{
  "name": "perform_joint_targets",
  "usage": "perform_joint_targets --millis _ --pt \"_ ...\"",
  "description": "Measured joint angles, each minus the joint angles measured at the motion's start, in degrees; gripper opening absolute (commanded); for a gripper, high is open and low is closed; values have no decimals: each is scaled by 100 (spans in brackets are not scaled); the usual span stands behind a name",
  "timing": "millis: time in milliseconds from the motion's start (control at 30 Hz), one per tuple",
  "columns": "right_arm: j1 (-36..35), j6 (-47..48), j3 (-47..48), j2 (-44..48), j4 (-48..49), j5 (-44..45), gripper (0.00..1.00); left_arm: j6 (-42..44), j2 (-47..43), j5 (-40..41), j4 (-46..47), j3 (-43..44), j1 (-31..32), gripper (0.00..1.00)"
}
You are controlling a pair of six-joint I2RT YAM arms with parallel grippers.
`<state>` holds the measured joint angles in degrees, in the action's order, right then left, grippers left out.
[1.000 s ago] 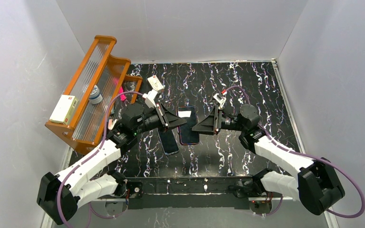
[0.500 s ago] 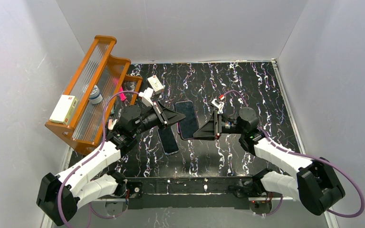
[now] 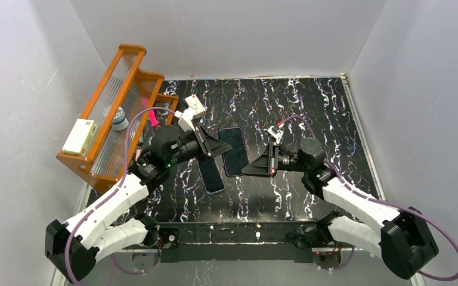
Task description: Put the phone into the phone case
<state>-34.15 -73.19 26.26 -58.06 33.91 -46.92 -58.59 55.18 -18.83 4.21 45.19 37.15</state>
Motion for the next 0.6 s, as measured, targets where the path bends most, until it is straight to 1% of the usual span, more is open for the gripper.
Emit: perform_joint_targets --millis 33,67,167,233,333,367,433,600 --pt "-15 76 50 4 -160 22 4 55 9 2 -63 17 -2 0" --pt "-17 140 76 4 -280 33 11 87 31 -7 -92 22 -7 0" --pt "-17 284 105 0 -549 50 37 94 122 -142 -33 -13 -33 0" --pt "-2 313 105 -4 -717 118 51 87 131 -306 170 -131 -57 0" --pt "76 417 120 -2 -866 273 66 170 125 -570 341 -348 -94 0" --pt "94 450 138 0 -885 313 69 177 125 -664 356 -424 -107 0" --pt "131 584 216 26 -988 354 73 192 125 -892 369 -522 -114 0" --pt "131 973 562 111 -1172 369 74 225 125 -1493 669 -535 -114 0"
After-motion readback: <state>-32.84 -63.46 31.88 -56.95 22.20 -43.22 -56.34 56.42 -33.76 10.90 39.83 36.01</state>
